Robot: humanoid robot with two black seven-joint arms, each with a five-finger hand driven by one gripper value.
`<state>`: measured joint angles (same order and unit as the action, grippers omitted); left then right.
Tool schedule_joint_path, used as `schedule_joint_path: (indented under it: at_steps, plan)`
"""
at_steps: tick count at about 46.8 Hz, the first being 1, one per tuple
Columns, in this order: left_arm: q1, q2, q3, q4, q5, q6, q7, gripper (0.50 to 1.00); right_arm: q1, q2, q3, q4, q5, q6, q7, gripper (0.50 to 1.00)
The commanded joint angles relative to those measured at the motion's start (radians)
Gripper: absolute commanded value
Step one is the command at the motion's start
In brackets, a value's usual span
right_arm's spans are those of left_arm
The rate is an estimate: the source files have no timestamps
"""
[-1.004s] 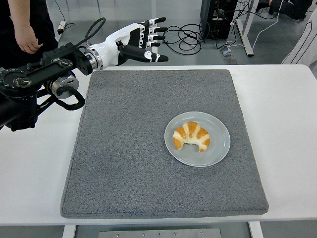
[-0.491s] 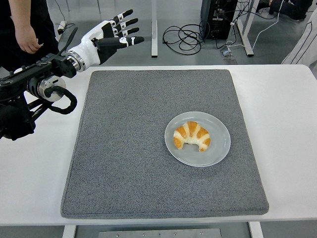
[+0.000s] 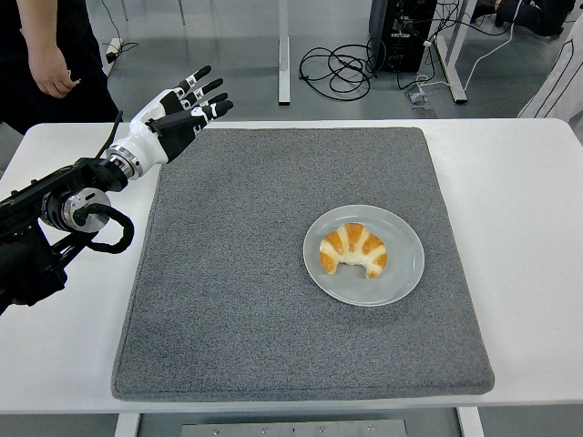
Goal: Place the bread on the plate
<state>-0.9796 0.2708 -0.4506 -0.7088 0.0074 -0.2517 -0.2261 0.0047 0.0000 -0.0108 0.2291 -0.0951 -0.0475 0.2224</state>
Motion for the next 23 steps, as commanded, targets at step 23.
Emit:
schedule_joint_path:
  at_steps: [23]
  plan:
    - [0.05,-0.001,-0.023,0.0,0.003,-0.004,-0.002,0.969,0.0,0.0,0.0,0.001,0.0,0.0,0.0,1.0]
